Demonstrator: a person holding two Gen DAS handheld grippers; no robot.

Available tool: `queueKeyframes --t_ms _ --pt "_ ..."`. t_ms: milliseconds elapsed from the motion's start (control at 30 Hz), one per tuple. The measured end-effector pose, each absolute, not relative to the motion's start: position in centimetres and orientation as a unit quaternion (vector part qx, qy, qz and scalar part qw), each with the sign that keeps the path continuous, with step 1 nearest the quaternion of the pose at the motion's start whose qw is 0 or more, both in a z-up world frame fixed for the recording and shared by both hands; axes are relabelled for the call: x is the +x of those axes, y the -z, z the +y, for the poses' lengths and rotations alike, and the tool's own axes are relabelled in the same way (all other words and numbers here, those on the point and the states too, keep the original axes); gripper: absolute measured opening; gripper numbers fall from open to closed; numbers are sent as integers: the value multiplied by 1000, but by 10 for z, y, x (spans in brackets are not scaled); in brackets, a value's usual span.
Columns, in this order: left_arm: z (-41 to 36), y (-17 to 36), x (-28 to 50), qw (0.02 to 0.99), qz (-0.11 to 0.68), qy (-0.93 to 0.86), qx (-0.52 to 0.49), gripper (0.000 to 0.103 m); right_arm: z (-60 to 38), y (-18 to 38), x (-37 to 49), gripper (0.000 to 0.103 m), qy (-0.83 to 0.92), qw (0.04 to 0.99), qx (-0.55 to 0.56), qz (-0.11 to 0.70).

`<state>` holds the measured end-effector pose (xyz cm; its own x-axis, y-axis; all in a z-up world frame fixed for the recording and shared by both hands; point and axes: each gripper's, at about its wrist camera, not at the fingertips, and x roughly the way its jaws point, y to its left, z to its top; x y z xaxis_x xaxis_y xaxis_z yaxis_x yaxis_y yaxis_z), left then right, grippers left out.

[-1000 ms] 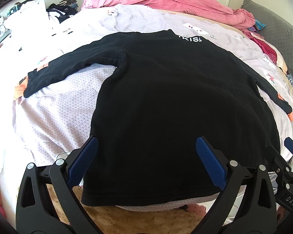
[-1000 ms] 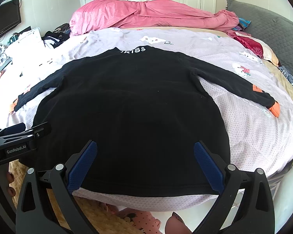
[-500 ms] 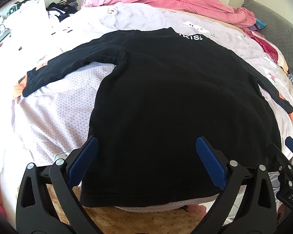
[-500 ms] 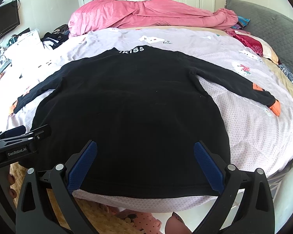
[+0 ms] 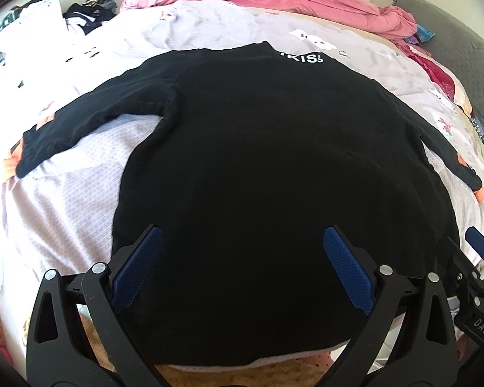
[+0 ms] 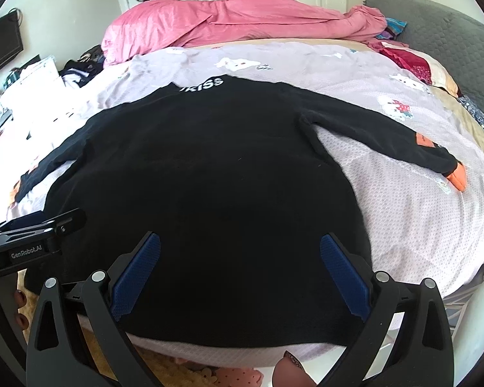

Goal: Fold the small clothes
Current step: 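Move the right tool to the orange sleeve cuff and close on it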

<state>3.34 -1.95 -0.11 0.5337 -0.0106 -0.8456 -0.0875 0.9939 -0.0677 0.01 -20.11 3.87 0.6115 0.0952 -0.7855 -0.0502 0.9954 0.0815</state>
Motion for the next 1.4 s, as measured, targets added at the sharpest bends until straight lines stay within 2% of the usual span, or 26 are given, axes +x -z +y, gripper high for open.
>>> queueKeyframes --t_ms 767,1200,1400 --pt "-52 -10 114 871 488 32 -48 94 -285 -30 60 99 62 895 68 437" --pt "-63 0 160 863 502 31 -45 94 -373 -12 88 99 167 872 127 443" --pt "-67 3 174 861 506 36 -42 94 -422 2 95 99 201 848 199 449"
